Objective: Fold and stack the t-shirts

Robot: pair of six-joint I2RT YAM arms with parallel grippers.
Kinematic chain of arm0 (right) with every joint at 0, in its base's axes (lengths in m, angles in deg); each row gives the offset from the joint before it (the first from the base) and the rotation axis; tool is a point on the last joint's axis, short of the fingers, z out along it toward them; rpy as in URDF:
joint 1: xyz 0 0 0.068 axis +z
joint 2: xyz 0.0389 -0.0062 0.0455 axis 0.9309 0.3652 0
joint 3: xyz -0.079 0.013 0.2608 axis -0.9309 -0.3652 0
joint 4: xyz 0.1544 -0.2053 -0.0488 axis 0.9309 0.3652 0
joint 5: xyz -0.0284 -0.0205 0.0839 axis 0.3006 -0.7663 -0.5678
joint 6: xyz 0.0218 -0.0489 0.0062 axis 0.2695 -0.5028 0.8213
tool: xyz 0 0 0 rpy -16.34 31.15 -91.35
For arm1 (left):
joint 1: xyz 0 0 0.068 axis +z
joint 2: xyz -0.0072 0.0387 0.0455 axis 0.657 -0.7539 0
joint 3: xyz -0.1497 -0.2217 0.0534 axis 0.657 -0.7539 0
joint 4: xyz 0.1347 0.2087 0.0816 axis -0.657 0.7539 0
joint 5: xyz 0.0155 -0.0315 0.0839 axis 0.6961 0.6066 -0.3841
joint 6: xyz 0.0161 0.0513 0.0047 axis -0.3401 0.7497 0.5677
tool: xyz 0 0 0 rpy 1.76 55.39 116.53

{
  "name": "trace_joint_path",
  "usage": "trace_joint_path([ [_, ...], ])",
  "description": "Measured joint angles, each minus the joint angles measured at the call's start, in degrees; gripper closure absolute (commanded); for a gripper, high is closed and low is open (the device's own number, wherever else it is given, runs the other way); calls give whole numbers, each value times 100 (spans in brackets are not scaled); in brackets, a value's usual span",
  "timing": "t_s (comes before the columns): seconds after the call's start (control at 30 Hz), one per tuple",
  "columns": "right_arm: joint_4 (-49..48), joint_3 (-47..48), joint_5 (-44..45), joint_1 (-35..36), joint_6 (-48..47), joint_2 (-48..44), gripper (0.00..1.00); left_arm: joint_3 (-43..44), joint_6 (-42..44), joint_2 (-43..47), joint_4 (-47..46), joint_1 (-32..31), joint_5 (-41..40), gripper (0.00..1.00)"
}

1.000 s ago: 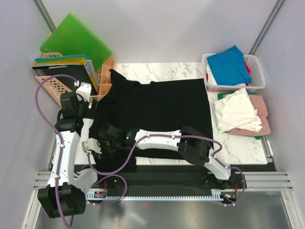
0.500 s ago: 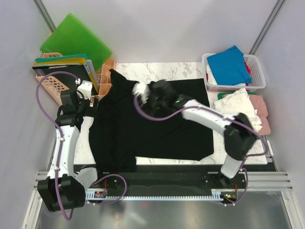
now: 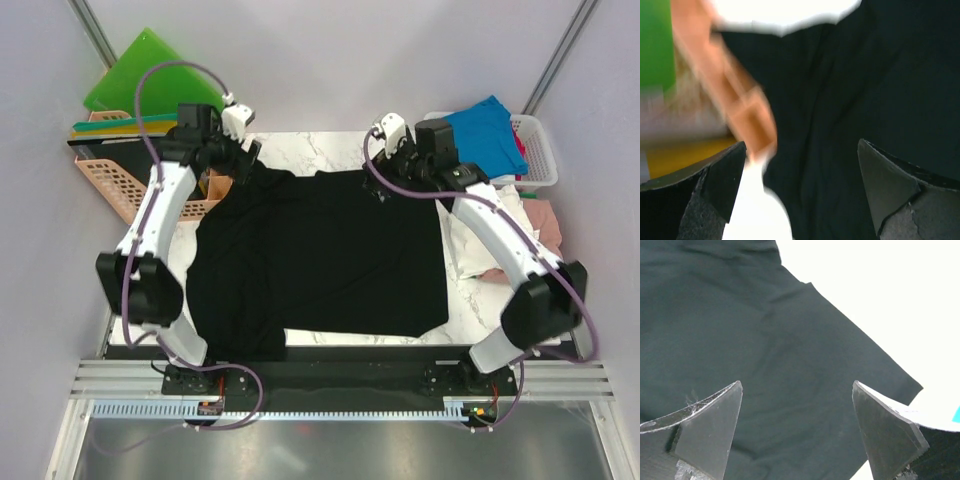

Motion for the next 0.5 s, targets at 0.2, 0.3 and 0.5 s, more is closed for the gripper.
trace_joint_path([
  [0.2, 748, 1357, -179, -332, 199, 1696, 7, 2664, -9, -2076, 791, -186, 621, 0],
  [0.3, 1025, 2072, -157, -293, 219, 2400, 15, 3471, -15, -2868, 1132, -190, 680, 0],
  [0.5, 1158, 3412, -92, -417, 339, 3593, 16, 3576, -83, -3617, 1508, -192, 756, 0],
])
